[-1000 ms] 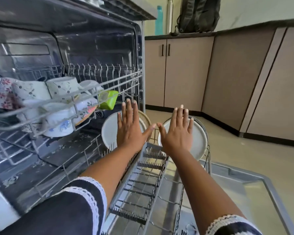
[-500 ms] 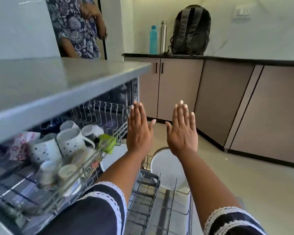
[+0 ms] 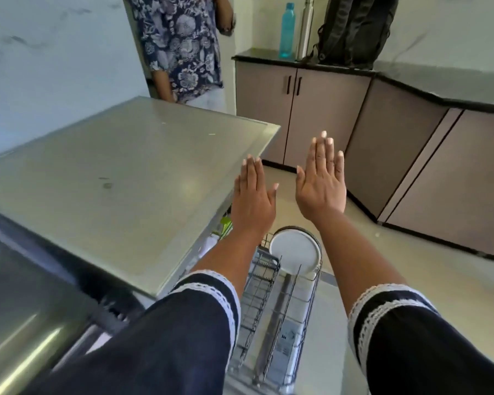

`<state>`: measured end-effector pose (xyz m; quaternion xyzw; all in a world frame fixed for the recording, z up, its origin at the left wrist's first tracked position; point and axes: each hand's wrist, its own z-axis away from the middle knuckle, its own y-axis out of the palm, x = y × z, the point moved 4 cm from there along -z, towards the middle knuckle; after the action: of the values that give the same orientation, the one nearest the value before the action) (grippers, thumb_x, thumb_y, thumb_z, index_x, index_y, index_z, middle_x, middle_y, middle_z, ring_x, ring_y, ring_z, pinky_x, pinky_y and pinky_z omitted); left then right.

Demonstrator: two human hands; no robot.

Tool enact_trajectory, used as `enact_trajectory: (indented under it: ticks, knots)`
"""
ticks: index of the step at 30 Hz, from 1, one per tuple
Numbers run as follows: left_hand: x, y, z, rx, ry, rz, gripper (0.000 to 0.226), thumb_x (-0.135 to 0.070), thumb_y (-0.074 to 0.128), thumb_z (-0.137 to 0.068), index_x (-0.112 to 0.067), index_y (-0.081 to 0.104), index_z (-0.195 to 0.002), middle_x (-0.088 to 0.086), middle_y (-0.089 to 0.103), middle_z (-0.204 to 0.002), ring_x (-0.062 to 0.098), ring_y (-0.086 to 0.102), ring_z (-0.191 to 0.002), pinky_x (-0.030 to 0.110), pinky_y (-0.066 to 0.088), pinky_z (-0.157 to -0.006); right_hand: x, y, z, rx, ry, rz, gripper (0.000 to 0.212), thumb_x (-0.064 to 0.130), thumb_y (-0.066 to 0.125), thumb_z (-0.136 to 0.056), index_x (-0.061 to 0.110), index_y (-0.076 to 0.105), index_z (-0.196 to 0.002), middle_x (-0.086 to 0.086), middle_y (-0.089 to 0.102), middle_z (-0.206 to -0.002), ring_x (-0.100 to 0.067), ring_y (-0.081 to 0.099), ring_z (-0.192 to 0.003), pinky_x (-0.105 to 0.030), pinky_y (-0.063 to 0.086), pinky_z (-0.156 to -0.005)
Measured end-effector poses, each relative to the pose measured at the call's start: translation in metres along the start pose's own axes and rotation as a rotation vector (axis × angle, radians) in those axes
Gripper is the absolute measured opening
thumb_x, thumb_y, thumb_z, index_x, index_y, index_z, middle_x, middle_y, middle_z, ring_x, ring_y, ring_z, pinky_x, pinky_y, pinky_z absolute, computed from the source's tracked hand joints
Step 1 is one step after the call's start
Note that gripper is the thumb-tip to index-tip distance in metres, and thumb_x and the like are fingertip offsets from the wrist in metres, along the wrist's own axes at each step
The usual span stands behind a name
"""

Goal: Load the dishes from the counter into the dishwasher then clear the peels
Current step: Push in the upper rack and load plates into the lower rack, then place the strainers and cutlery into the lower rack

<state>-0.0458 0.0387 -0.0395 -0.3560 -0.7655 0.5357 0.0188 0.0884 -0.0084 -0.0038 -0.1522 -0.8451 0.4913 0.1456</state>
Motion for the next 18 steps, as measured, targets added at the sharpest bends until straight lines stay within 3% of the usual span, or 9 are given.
enact_trajectory:
  ticks: [4, 9, 14, 18]
  knots:
    - [0.003, -0.063, 0.005, 0.001, -0.029, -0.061, 0.070, -0.048, 0.006, -0.098, -0.005, 0.004, -0.153, 0.015, 0.004, -0.161, 0.027, 0.003, -0.149, 0.038, 0.006, -0.120, 0.033, -0.045, -0.004, 0.049, -0.077, 0.000, 0.062, 0.037, 0.011, -0.103, 0.008, -0.006, -0.154, -0.007, -0.016, -0.161, -0.017, -0.019, -0.147, -0.038, -0.010, -0.121]
    - [0.047, -0.137, 0.032, -0.009, -0.200, -0.154, 0.068, -0.045, 0.013, -0.100, -0.001, 0.013, -0.152, 0.016, 0.012, -0.160, 0.029, 0.013, -0.148, 0.041, 0.017, -0.120, 0.099, -0.089, -0.011, 0.088, -0.203, -0.050, 0.061, 0.035, 0.014, -0.104, 0.008, -0.006, -0.154, -0.006, -0.016, -0.161, -0.015, -0.020, -0.147, -0.037, -0.011, -0.120]
    - [0.105, -0.220, 0.073, 0.001, -0.373, -0.203, 0.071, -0.048, 0.003, -0.097, -0.004, -0.001, -0.152, 0.014, -0.001, -0.161, 0.026, 0.001, -0.149, 0.039, 0.007, -0.122, 0.197, -0.117, 0.004, 0.164, -0.399, -0.112, 0.061, 0.035, 0.015, -0.103, 0.009, -0.002, -0.155, -0.007, -0.015, -0.161, -0.018, -0.016, -0.148, -0.036, -0.013, -0.120]
    - [0.163, -0.290, 0.115, -0.033, -0.520, -0.294, 0.067, -0.045, 0.013, -0.102, -0.006, -0.011, -0.151, 0.011, -0.012, -0.160, 0.023, -0.010, -0.149, 0.035, -0.002, -0.121, 0.289, -0.137, 0.031, 0.205, -0.559, -0.162, 0.061, 0.036, 0.014, -0.103, 0.009, -0.004, -0.155, -0.006, -0.018, -0.160, -0.017, -0.018, -0.147, -0.037, -0.012, -0.120]
